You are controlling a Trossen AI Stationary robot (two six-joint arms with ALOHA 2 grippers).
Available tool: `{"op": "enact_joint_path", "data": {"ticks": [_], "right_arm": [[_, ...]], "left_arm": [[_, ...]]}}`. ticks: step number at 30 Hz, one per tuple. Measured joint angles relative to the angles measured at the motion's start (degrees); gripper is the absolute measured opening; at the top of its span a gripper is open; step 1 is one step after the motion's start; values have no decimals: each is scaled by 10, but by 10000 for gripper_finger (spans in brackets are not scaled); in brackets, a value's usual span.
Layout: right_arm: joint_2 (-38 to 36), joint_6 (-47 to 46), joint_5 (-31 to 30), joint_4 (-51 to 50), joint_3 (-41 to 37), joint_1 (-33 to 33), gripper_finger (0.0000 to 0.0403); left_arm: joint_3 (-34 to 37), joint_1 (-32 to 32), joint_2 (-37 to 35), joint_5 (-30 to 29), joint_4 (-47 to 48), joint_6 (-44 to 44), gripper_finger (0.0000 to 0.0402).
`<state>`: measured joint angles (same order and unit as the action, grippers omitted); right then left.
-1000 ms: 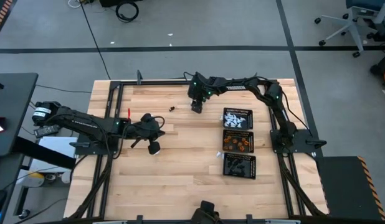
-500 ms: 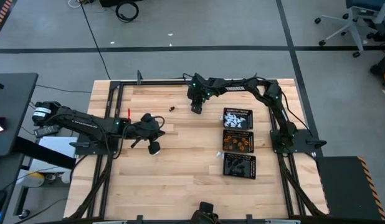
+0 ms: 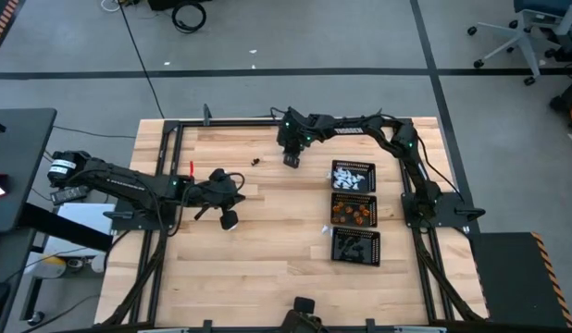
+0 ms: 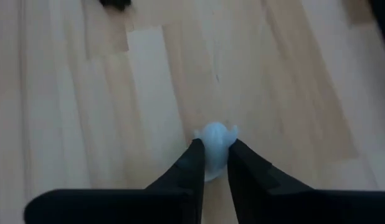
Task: Sort Halloween decoration
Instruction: Put the white ghost toy into the top black bin
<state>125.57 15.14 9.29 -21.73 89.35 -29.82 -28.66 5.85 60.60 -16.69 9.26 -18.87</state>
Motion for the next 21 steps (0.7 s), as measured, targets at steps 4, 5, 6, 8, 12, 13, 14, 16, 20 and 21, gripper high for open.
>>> {"op": "enact_joint_path", "data": {"ticks": [4,5,6,8,12,13,14,16,20,21], "right_arm": [[0,13,4,-2,14,0,62],[0,15,5,-8,16,0,62],[0,16,6,-12,18,0,62],[0,16,8,-25,26,0,62],[0,21,28,-83,58,1,62],[0,25,39,-100,68,1,62],[0,28,47,-120,79,2,62],[-1,31,57,-174,102,2,62],[-1,51,58,-298,148,3,62],[-1,57,58,-331,158,4,62]], "left_arm": [[0,0,0,0,0,0,0],[0,0,0,0,0,0,0],[0,0,0,0,0,1,0],[0,0,0,0,1,1,0],[0,0,0,0,1,2,0],[0,0,0,0,1,2,0],[0,0,0,0,1,2,0],[0,0,0,0,1,2,0],[0,0,0,0,2,2,0],[0,0,0,0,2,2,0]]}}
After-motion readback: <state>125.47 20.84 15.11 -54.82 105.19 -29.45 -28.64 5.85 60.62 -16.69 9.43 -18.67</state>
